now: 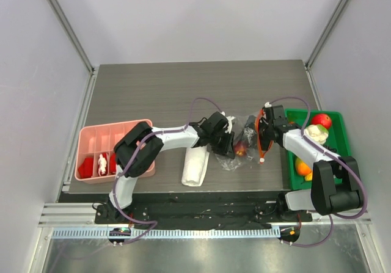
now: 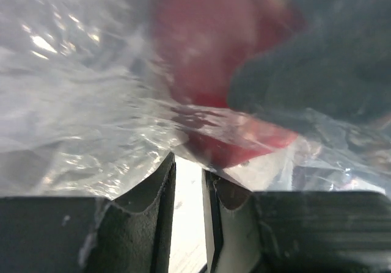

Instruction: Open the zip-top bag and remove the fake food

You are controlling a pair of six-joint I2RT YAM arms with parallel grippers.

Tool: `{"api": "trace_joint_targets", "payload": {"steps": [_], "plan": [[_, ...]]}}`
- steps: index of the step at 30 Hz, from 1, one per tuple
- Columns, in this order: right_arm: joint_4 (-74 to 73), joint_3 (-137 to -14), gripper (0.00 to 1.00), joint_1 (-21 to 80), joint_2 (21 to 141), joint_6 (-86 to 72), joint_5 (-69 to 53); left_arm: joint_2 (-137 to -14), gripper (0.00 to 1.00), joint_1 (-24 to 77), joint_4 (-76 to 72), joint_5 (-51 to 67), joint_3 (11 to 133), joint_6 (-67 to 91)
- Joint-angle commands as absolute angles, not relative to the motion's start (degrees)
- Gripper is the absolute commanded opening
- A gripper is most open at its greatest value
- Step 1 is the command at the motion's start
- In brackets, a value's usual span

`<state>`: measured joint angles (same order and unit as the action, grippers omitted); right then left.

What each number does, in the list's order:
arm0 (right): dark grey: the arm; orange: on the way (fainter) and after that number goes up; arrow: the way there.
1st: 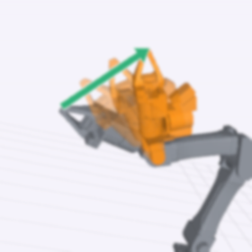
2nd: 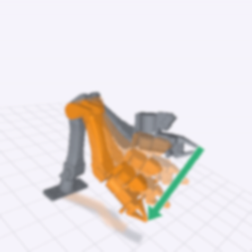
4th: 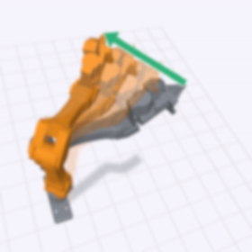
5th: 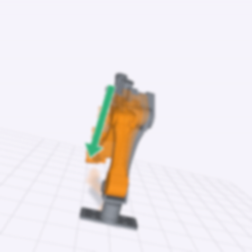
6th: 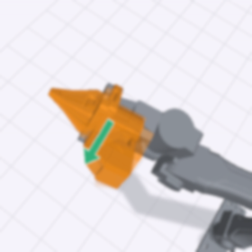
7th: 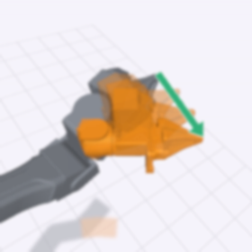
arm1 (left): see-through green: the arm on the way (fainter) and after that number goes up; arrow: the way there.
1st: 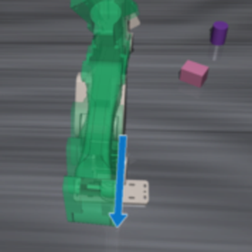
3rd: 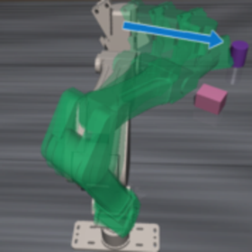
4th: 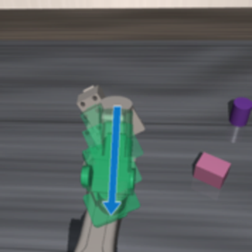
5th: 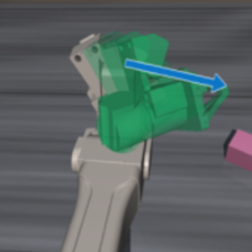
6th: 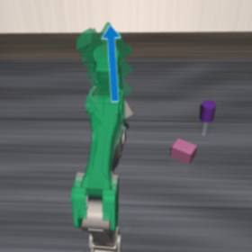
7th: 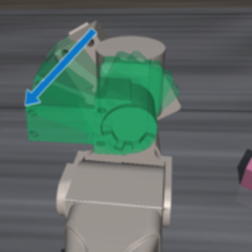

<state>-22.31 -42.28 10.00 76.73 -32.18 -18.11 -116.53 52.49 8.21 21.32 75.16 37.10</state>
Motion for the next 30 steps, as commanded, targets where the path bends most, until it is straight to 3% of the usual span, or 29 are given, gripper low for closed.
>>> {"api": "trace_joint_targets", "payload": {"steps": [1, 7, 9, 12, 13, 16, 19, 30], "plan": [[-19.7, -40.5, 0.77, 10.4, 78.3, -30.7, -18.5, -116.5, 0.23, 51.3, 7.0, 18.8, 77.9, 36.7], [-15.6, -39.6, 0.76, 10.6, 81.2, -31.6, -20.0, -117.0, 0.23, 51.1, 8.2, 17.0, 78.7, 35.9], [-15.6, -39.9, 0.71, 10.5, 81.6, -31.6, -20.2, -118.0, 0.22, 50.8, 9.1, 16.7, 80.1, 36.0], [-15.6, -39.7, 0.53, 10.6, 81.5, -32.3, -20.1, -119.4, 0.21, 50.5, 10.0, 15.5, 81.0, 36.4], [-16.0, -39.7, 0.39, 10.5, 81.1, -32.4, -20.0, -119.4, 0.21, 50.4, 9.9, 14.9, 80.9, 36.6], [-18.5, -40.6, 0.18, 10.6, 78.2, -32.3, -17.1, -119.6, 0.21, 50.3, 9.5, 12.0, 80.2, 37.8], [-23.2, -43.1, 0.02, 10.6, 75.0, -31.9, -13.3, -119.7, 0.2, 49.7, 8.5, 8.7, 79.4, 40.4], [-38.0, -49.0, 0.01, 10.5, 67.8, -26.9, -3.3, -120.1, 0.17, 48.2, 5.8, 0.4, 75.8, 45.8]]}}
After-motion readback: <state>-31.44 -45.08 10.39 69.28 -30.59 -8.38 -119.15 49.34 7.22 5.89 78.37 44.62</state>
